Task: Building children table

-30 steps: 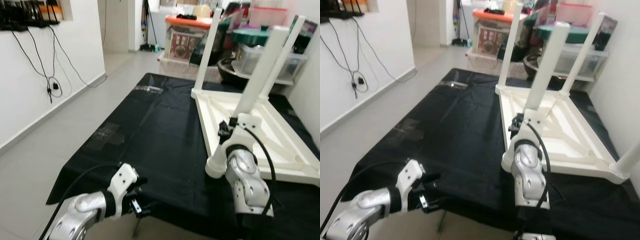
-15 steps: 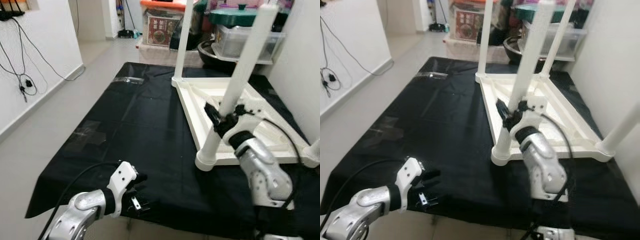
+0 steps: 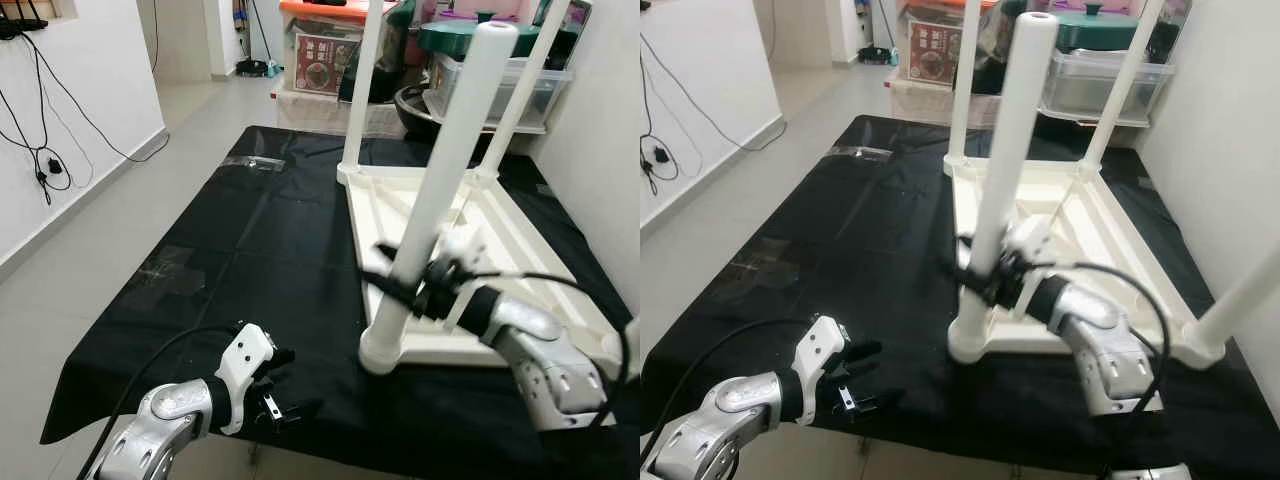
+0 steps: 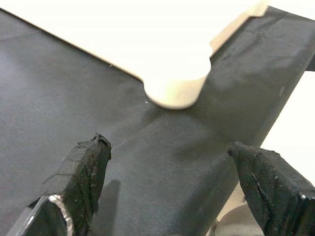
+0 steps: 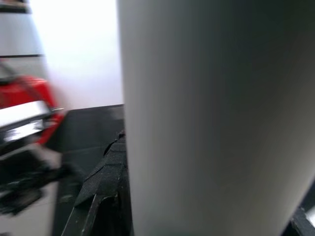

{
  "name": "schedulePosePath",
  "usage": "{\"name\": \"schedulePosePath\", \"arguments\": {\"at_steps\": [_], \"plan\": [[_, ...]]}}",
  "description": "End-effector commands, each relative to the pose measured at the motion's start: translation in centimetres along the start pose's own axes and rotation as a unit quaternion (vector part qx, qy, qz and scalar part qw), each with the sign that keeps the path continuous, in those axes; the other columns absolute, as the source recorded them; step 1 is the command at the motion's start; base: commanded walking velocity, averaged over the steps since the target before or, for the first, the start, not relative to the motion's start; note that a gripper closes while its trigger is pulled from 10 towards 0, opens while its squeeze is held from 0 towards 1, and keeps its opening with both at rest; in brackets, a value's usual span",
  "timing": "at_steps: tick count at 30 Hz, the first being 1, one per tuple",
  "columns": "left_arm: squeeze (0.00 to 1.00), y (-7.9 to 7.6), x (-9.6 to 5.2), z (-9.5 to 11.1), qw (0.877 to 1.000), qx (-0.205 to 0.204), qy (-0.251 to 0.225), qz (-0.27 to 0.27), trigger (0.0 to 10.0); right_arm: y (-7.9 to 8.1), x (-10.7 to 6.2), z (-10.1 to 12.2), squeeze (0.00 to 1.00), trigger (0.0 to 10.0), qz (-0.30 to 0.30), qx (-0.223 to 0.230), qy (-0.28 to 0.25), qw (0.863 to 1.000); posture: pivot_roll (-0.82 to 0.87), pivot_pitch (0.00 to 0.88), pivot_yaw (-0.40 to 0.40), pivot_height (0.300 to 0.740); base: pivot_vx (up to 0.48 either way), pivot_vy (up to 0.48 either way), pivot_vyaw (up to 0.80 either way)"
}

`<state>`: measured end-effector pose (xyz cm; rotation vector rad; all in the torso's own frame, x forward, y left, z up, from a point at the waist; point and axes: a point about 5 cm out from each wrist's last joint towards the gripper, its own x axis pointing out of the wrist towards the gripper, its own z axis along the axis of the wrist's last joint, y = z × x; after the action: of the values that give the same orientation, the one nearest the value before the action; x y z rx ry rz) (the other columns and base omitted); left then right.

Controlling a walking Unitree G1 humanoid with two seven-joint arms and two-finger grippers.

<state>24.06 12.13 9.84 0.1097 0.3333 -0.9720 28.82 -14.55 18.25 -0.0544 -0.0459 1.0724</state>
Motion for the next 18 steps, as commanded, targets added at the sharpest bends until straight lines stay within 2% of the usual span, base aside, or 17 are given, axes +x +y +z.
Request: {"name": "schedulePosePath", "arguments": {"at_steps": [1, 2, 3, 4, 5, 6, 7, 8, 9, 10, 11, 12, 14, 15, 17, 18], "plan": [[0.00, -0.2, -0.2, -0.4, 1.000, 0.005, 0.009, 0.000, 10.0, 0.9, 0.5, -1.3, 0.00, 5.4, 0.029, 0.025, 0.019, 0.999, 0.11, 0.000, -0.089, 0.740, 0.000, 0.000, 0.00], [0.00, -0.2, -0.2, -0.4, 1.000, 0.005, 0.009, 0.000, 10.0, 0.9, 0.5, -1.3, 0.00, 5.4, 0.029, 0.025, 0.019, 0.999, 0.11, 0.000, -0.089, 0.740, 0.000, 0.000, 0.00], [0.00, -0.3, -0.2, -0.5, 1.000, 0.005, 0.010, 0.000, 10.0, 0.5, 0.5, -1.5, 0.00, 3.1, 0.008, 0.025, 0.022, 0.999, 0.11, 0.000, -0.087, 0.740, 0.000, 0.000, 0.00], [0.00, -0.3, -0.2, -0.5, 1.000, 0.004, 0.011, 0.000, 10.0, -0.9, 0.6, -1.9, 0.00, 0.0, -0.069, 0.023, 0.030, 0.997, 0.10, 0.000, -0.085, 0.740, 0.000, 0.000, 0.00], [0.00, -0.3, -0.2, -0.5, 1.000, 0.004, 0.011, 0.001, 10.0, -1.8, 0.6, -2.2, 0.00, 0.0, -0.120, 0.021, 0.036, 0.992, 0.10, 0.000, -0.085, 0.740, 0.000, 0.000, 0.00], [0.00, -0.3, -0.2, -0.5, 1.000, 0.004, 0.011, 0.001, 10.0, -1.8, 0.6, -2.2, 0.00, 0.0, -0.120, 0.021, 0.036, 0.992, 0.10, 0.000, -0.085, 0.740, 0.000, 0.000, 0.00], [0.00, -0.3, -0.2, -0.5, 1.000, 0.003, 0.011, 0.001, 10.0, -3.1, 0.4, -2.8, 0.00, 0.0, -0.201, 0.028, 0.046, 0.978, 0.10, 0.000, -0.082, 0.740, 0.000, 0.000, 0.00], [0.00, -0.3, -0.1, -0.5, 1.000, 0.004, 0.011, 0.000, 10.0, -4.4, -0.4, -3.6, 0.00, 0.0, -0.309, 0.043, 0.065, 0.948, 0.09, 0.000, -0.081, 0.740, 0.000, 0.000, 0.00], [0.00, -0.3, -0.1, -0.5, 1.000, 0.004, 0.011, 0.000, 10.0, -4.4, -0.4, -3.6, 0.00, 0.0, -0.309, 0.043, 0.065, 0.948, 0.09, 0.000, -0.081, 0.740, 0.000, 0.000, 0.00], [0.00, -0.2, -0.1, -0.5, 1.000, 0.004, 0.011, 0.000, 10.0, -5.2, -1.1, -4.3, 0.00, 0.0, -0.372, 0.053, 0.079, 0.924, 0.09, 0.000, -0.081, 0.740, 0.000, 0.000, 0.00], [0.00, -0.2, 0.0, -0.4, 1.000, 0.005, 0.011, -0.001, 10.0, -5.7, -2.7, -5.3, 0.00, 0.0, -0.484, 0.084, 0.101, 0.865, 0.09, 0.000, -0.078, 0.740, 0.000, 0.000, 0.00], [0.00, -0.2, 0.0, -0.4, 1.000, 0.005, 0.010, -0.001, 10.0, -5.8, -4.0, -6.1, 0.00, 0.0, -0.552, 0.106, 0.118, 0.819, 0.09, 0.000, -0.078, 0.740, 0.000, 0.000, 0.00], [0.00, -0.2, 0.0, -0.4, 1.000, 0.005, 0.010, -0.001, 10.0, -5.8, -4.0, -6.1, 0.00, 0.0, -0.552, 0.106, 0.118, 0.819, 0.09, 0.000, -0.078, 0.740, 0.000, 0.000, 0.00], [0.00, -0.2, 0.0, -0.4, 1.000, 0.005, 0.010, -0.002, 10.0, -4.1, -5.4, -6.9, 0.00, 0.0, -0.622, 0.121, 0.135, 0.761, 0.09, 0.000, -0.076, 0.740, 0.000, 0.000, 0.00], [0.00, -0.2, 0.0, -0.4, 1.000, 0.005, 0.010, -0.002, 10.0, -4.1, -5.4, -6.9, 0.00, 0.0, -0.622, 0.121, 0.135, 0.761, 0.09, 0.000, -0.076, 0.740, 0.000, 0.000, 0.00], [0.00, -0.3, -0.1, -0.5, 1.000, 0.005, 0.011, -0.003, 10.0, -3.0, -5.0, -6.6, 0.00, 0.0, -0.626, 0.114, 0.134, 0.759, 0.08, 0.000, -0.072, 0.740, 0.000, 0.000, 0.00]]}}
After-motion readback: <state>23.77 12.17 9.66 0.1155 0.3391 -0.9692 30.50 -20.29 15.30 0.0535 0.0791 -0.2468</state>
